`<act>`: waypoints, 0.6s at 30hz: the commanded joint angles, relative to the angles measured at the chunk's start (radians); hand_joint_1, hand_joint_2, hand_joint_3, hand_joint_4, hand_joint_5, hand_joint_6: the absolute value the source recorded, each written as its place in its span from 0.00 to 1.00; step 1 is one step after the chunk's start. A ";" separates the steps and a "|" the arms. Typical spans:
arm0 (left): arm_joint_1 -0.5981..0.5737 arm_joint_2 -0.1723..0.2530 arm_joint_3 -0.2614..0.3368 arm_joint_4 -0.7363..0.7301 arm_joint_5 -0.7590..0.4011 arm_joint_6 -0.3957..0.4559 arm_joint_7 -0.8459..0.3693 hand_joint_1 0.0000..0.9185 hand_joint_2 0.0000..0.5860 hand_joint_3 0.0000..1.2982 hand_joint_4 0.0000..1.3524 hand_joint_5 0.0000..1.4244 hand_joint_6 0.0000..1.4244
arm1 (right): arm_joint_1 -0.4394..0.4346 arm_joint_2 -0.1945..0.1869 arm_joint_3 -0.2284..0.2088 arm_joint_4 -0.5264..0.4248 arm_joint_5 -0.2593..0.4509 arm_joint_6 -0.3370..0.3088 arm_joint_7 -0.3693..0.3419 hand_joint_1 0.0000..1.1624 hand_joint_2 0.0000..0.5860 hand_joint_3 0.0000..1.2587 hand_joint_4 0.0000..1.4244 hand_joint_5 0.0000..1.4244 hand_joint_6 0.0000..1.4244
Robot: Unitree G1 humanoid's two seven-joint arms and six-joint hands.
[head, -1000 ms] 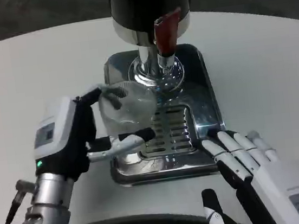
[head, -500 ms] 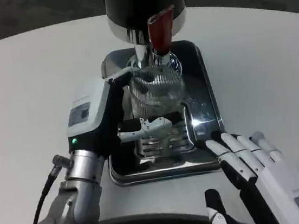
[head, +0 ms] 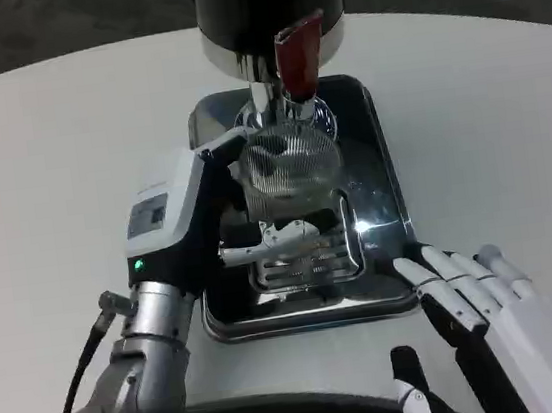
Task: Grasp the cup under the faucet to collect the drink, then remove the cup.
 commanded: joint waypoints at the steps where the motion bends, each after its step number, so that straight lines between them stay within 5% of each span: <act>1: 0.040 0.016 -0.026 -0.008 0.015 0.025 -0.003 0.40 0.16 0.28 0.25 0.45 0.36 | 0.027 0.006 -0.004 -0.025 0.007 0.000 -0.013 0.34 1.00 0.15 0.07 0.10 0.07; 10: 0.059 0.030 -0.024 -0.031 0.003 0.021 0.003 0.33 0.14 0.16 0.19 0.38 0.27 | 0.031 0.020 0.004 -0.022 0.006 0.001 -0.011 0.36 1.00 0.15 0.07 0.11 0.08; 18: 0.106 0.045 0.023 -0.093 -0.052 0.004 0.001 0.09 0.01 0.13 0.18 0.38 0.25 | 0.031 0.027 0.008 -0.021 0.007 0.004 -0.008 0.37 1.00 0.16 0.07 0.11 0.09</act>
